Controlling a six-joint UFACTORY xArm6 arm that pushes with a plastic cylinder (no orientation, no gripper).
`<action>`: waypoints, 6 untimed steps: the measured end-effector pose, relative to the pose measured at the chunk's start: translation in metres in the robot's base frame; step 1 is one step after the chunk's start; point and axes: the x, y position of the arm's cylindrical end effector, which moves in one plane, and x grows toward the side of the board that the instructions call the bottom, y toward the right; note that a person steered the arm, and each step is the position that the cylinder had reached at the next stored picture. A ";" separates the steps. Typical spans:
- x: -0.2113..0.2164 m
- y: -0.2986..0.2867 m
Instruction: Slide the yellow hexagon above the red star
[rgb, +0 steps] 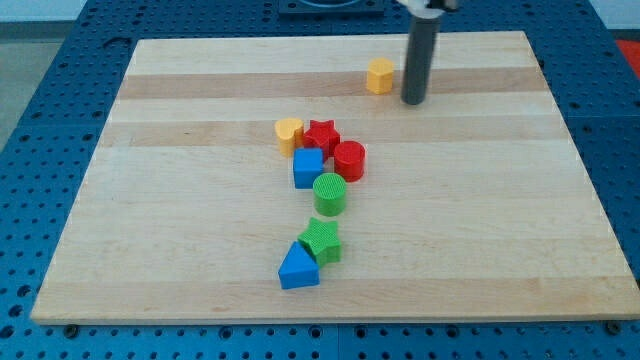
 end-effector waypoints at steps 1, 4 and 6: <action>-0.014 0.002; -0.021 -0.020; -0.065 -0.005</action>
